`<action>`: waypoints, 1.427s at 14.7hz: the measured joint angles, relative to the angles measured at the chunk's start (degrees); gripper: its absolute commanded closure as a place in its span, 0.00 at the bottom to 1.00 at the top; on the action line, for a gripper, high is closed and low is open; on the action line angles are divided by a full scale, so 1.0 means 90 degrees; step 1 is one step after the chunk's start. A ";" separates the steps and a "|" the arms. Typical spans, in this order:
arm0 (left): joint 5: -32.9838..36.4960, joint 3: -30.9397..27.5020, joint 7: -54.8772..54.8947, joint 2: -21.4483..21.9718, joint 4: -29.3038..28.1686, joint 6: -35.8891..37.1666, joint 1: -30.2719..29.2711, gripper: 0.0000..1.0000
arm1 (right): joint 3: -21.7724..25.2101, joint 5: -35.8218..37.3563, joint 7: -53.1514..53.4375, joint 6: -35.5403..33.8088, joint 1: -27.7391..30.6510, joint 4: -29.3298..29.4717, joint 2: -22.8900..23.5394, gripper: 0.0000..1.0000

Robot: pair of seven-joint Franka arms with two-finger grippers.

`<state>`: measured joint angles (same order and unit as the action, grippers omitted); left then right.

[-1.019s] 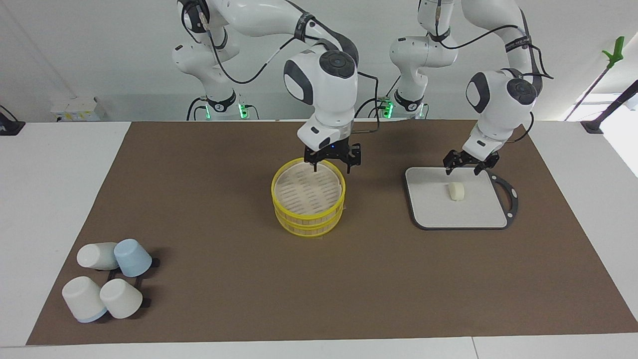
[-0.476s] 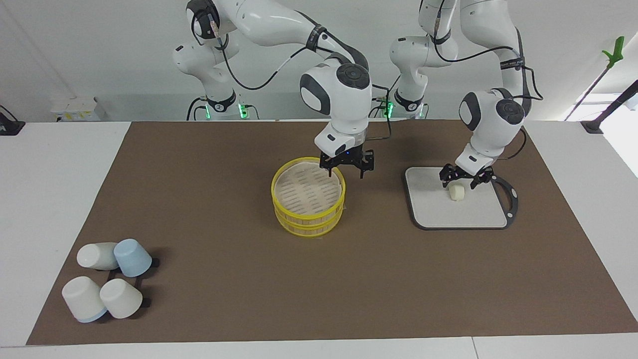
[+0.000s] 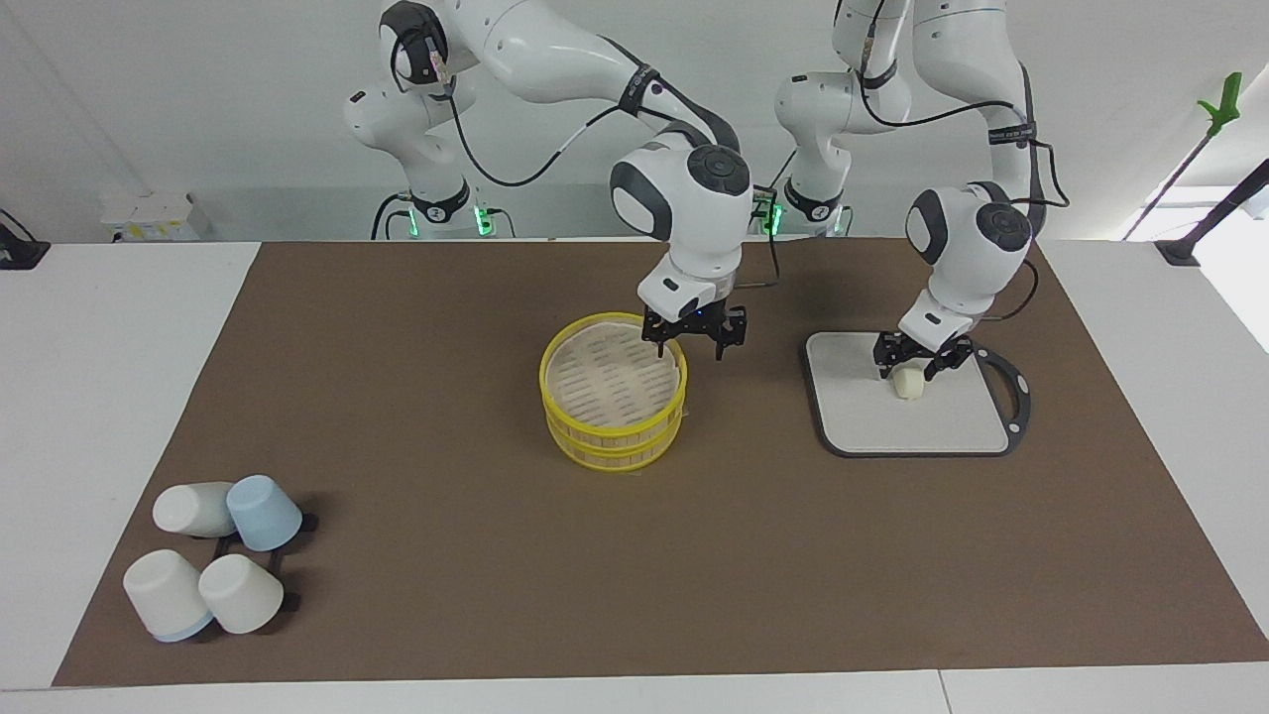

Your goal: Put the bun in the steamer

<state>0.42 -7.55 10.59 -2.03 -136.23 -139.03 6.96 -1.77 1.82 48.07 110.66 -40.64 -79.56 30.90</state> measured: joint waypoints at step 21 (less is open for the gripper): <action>-0.0269 0.0143 -0.1230 0.0011 0.2241 0.2747 0.0407 0.71 | 0.0119 0.0086 -0.2818 -0.0516 0.1639 0.0291 -0.0538 1.00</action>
<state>-2.00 -6.26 -0.48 -1.93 -116.07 -114.31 10.62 -0.70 2.59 22.71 106.02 -25.89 -76.94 26.06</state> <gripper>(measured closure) 0.709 0.907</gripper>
